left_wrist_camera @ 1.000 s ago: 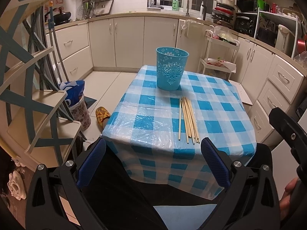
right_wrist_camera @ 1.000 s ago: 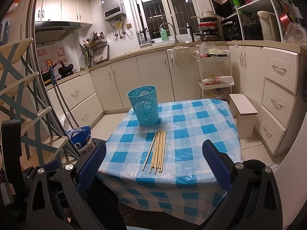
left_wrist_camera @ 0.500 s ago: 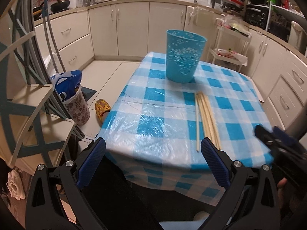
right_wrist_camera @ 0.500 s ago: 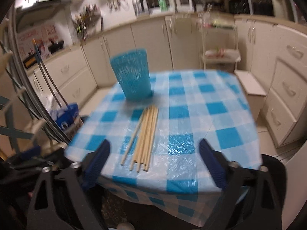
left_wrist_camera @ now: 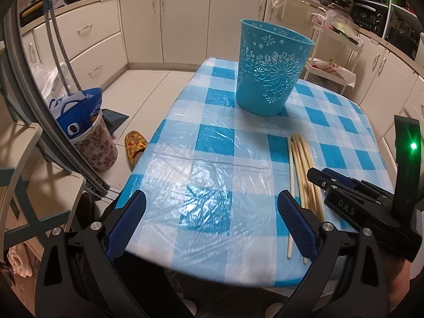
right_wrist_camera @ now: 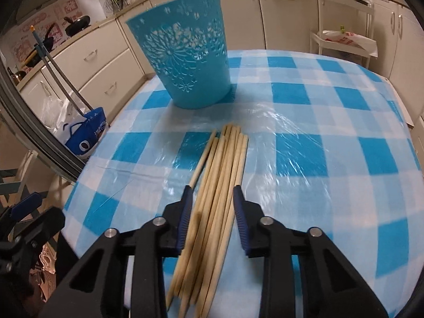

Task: Organize utensils
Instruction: 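Grasp one wooden chopstick with the right tool while the left tool grasps another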

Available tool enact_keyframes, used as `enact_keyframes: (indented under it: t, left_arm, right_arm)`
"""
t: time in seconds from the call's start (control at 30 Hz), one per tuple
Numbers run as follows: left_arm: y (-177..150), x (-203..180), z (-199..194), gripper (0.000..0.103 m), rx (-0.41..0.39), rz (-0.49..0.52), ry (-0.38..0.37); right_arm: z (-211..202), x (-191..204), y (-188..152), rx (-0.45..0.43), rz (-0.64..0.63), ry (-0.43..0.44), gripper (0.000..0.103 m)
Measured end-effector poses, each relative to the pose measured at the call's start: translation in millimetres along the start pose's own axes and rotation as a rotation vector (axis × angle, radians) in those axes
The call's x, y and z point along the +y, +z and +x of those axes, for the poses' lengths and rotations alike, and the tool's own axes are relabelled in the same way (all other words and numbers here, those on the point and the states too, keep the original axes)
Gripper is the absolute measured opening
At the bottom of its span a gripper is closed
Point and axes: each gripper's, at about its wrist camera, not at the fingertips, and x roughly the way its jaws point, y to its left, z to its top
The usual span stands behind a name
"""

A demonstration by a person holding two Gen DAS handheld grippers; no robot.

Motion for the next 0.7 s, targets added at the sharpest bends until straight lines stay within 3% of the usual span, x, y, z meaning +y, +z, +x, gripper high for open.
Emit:
enact_keyframes:
  t: [0.2, 0.33, 0.4, 0.7]
  left_arm:
    - [10, -9, 16, 0.095, 0.004, 0.018, -0.005]
    - [15, -20, 25, 0.095, 0.008, 0.044, -0.018]
    - [19, -26, 33, 0.095, 0.017, 0.057, -0.029]
    - [34, -50, 79, 0.095, 0.119, 0.077, -0.12]
  right_arm:
    - [14, -8, 12, 0.017, -0.013, -0.022, 0.021]
    - [18, -14, 11, 0.017, -0.029, -0.012, 0.014]
    - [16, -17, 12, 0.01, -0.032, -0.014, 0.006]
    - [1, -43, 8, -0.011, 0.015, -0.02, 0.006]
